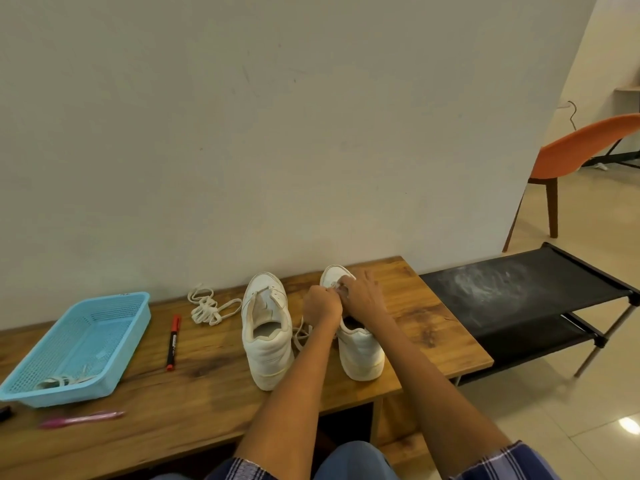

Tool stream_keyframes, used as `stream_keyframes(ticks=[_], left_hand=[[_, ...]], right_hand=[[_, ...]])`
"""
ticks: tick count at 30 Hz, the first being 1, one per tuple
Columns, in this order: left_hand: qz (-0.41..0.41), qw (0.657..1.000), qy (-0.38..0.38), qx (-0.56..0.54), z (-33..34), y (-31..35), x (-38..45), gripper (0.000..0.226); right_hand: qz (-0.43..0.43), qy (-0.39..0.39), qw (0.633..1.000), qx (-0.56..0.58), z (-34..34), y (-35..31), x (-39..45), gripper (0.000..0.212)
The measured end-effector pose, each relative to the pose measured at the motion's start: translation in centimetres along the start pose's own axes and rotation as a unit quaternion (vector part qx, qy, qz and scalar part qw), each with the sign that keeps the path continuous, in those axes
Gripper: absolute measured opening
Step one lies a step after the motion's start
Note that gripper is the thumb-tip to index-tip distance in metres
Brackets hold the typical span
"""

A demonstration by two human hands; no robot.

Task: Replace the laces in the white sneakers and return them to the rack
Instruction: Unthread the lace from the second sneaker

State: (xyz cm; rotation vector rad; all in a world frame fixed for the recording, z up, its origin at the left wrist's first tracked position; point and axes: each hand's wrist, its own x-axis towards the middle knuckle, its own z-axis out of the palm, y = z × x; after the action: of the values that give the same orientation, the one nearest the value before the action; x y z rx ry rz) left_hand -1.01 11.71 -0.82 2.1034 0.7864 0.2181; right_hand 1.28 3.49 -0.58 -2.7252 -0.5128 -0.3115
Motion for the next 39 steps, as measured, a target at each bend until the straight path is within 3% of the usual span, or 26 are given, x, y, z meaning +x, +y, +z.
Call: stream_keyframes(ticks=[6, 9, 11, 12, 14, 15, 16, 18, 21, 23, 24, 25, 26, 27, 28, 29, 30, 31, 33, 34, 35, 37, 39], left_hand=[[0.001, 1.0, 0.007, 0.011, 0.1, -0.2, 0.1, 0.031], [0.007, 1.0, 0.006, 0.006, 0.1, -0.3, 0.2, 0.031], [0.009, 1.0, 0.005, 0.01, 0.0, -0.3, 0.1, 0.033], [0.009, 1.0, 0.004, 0.013, -0.1, -0.4, 0.1, 0.033], [0.01, 1.0, 0.002, 0.019, -0.2, -0.5, 0.3, 0.035], [0.011, 1.0, 0.001, 0.022, -0.2, -0.6, 0.4, 0.035], [0.013, 1.0, 0.0, 0.025, -0.3, -0.6, 0.4, 0.035], [0.015, 0.999, -0.001, 0.032, -0.4, -0.6, 0.4, 0.035], [0.017, 0.999, -0.002, 0.033, -0.4, -0.4, 0.3, 0.034], [0.013, 0.999, -0.002, 0.031, -0.4, -0.3, 0.3, 0.032], [0.009, 0.999, -0.003, 0.031, -0.5, -0.4, 0.3, 0.032], [0.008, 1.0, -0.005, 0.028, -0.5, -0.4, 0.3, 0.033], [0.008, 1.0, -0.007, 0.024, -0.5, -0.4, 0.4, 0.034], [0.011, 1.0, -0.01, 0.022, -0.5, -0.5, 0.4, 0.035], [0.014, 1.0, -0.012, 0.02, -0.5, -0.6, 0.5, 0.036], [0.015, 1.0, -0.012, 0.021, -0.5, -0.6, 0.5, 0.036], [0.017, 1.0, -0.01, 0.024, -0.6, -0.6, 0.5, 0.035], [0.018, 0.999, -0.009, 0.027, -0.6, -0.5, 0.4, 0.035], [0.02, 0.999, -0.01, 0.025, -0.5, -0.5, 0.5, 0.035], [0.019, 1.0, -0.011, 0.022, -0.4, -0.6, 0.5, 0.035], [0.019, 1.0, -0.012, 0.02, -0.4, -0.5, 0.5, 0.034], [0.018, 1.0, -0.011, 0.023, -0.5, -0.5, 0.5, 0.033], [0.017, 0.999, -0.01, 0.025, -0.5, -0.6, 0.5, 0.034]], right_hand=[[0.008, 0.049, 0.998, 0.034, -0.1, 0.2, 0.1, 0.03], [-0.013, 0.007, 1.0, 0.022, 0.1, 0.1, 0.1, 0.031], [0.001, 0.03, 0.998, 0.057, 0.2, 0.2, 0.3, 0.03], [0.042, 0.088, 0.985, 0.139, 0.1, 0.2, 0.3, 0.028], [0.195, 0.234, 0.901, 0.309, -0.7, 0.3, 0.1, 0.025], [0.254, 0.294, 0.855, 0.343, -0.9, 0.7, 0.0, 0.024], [0.278, 0.315, 0.846, 0.329, -1.1, 1.1, -0.1, 0.025], [0.232, 0.269, 0.901, 0.25, -1.4, 1.5, -0.2, 0.035], [0.052, 0.109, 0.982, 0.146, -0.9, 1.5, 0.2, 0.037], [-0.019, -0.03, 0.999, 0.009, -0.2, 1.3, 0.7, 0.031], [-0.018, -0.062, 0.998, -0.01, 0.0, 1.3, 0.8, 0.03], [-0.001, -0.049, 0.999, 0.022, -0.1, 1.0, 0.7, 0.028], [0.036, 0.016, 0.991, 0.125, -0.4, 0.7, 0.5, 0.027], [0.114, 0.114, 0.947, 0.277, -1.0, 0.5, 0.5, 0.025], [0.212, 0.194, 0.86, 0.422, -1.6, 0.2, 0.6, 0.023], [0.285, 0.249, 0.782, 0.495, -2.1, 0.2, 0.7, 0.02], [0.312, 0.266, 0.765, 0.497, -2.6, 0.1, 0.8, 0.017], [0.3, 0.251, 0.814, 0.43, -2.8, 0.0, 1.0, 0.024], [0.176, 0.157, 0.933, 0.271, -2.6, -0.4, 0.8, 0.049], [0.113, 0.099, 0.972, 0.182, -2.4, -0.8, 0.6, 0.053], [0.06, 0.047, 0.994, 0.084, -2.1, -0.9, 0.6, 0.05], [-0.009, -0.034, 0.995, -0.096, -1.1, -1.0, 0.6, 0.034], [-0.003, -0.028, 0.996, -0.083, -0.9, -0.8, 0.7, 0.033]])
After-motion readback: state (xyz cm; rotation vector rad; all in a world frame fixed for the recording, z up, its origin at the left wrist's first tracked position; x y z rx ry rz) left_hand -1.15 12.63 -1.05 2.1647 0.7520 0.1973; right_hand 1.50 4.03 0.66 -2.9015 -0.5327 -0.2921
